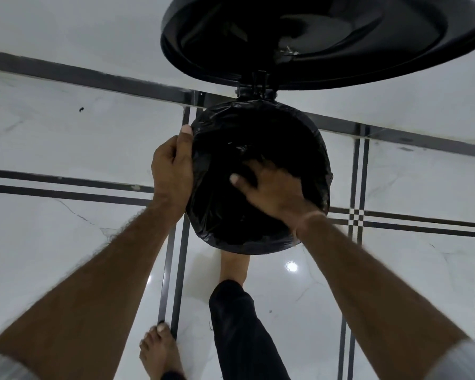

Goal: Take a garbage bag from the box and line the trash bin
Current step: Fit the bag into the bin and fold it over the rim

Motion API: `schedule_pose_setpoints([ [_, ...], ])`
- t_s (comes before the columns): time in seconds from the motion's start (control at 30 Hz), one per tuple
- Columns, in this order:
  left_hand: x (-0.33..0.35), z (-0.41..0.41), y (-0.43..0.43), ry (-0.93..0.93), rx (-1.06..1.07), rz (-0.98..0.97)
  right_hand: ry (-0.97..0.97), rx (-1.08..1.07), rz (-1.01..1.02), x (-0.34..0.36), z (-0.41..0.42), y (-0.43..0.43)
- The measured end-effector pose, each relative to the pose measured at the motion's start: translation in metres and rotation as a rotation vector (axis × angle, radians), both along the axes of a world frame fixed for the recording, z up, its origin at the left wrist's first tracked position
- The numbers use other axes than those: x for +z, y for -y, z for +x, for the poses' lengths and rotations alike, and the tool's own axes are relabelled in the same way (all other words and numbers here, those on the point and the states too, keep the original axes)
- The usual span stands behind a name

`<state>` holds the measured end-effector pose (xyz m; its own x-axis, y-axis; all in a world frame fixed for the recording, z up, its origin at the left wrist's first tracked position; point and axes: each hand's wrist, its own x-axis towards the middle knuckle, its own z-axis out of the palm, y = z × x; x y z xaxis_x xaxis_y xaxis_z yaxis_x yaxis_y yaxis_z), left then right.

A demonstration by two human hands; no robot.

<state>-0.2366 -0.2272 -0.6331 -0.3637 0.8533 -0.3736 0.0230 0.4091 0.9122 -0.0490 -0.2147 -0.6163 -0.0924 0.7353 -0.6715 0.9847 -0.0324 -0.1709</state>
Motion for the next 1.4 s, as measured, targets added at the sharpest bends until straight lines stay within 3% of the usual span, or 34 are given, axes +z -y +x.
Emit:
schedule_pose_setpoints([
  [0.1,0.000,0.002,-0.001,-0.007,0.002,-0.005,0.086,0.094,-0.343,-0.008,0.003,0.025],
  [0.2,-0.002,0.000,-0.001,-0.003,0.005,-0.005,0.058,0.017,-0.495,-0.039,0.010,0.014],
  [0.3,-0.004,-0.001,0.000,0.012,0.001,0.011,-0.034,-0.197,-0.376,-0.041,0.008,-0.002],
  [0.37,-0.003,-0.002,0.000,0.030,0.000,0.011,-0.039,-0.288,-0.053,-0.023,0.006,0.001],
  [0.43,-0.001,-0.001,0.000,0.054,0.017,0.007,-0.242,-0.313,0.262,0.005,-0.007,0.015],
  [0.47,0.000,0.000,-0.001,0.056,0.022,0.005,-0.433,-0.390,0.228,0.011,-0.019,0.020],
  [0.5,-0.002,0.001,-0.001,0.061,0.024,0.001,-0.610,-0.461,0.061,0.012,-0.035,0.021],
  [0.57,-0.003,0.001,0.000,0.066,0.025,-0.005,-0.704,-0.532,-0.207,-0.006,-0.064,0.016],
  [0.73,-0.004,-0.002,0.001,0.015,0.011,0.018,-0.465,-0.427,-0.313,-0.060,-0.074,-0.007],
  [0.87,-0.002,-0.001,-0.001,0.012,0.027,0.004,-0.390,-0.283,-0.077,-0.017,-0.055,0.011],
  [1.0,-0.004,0.000,-0.001,0.008,0.027,0.003,-0.384,-0.290,-0.504,0.007,-0.046,0.039],
  [1.13,-0.005,-0.002,0.000,0.000,0.018,0.009,-0.332,-0.404,-0.674,-0.007,-0.051,0.038],
  [1.4,-0.001,0.001,-0.001,0.011,0.021,-0.015,0.029,0.066,-0.305,0.014,-0.008,0.019],
])
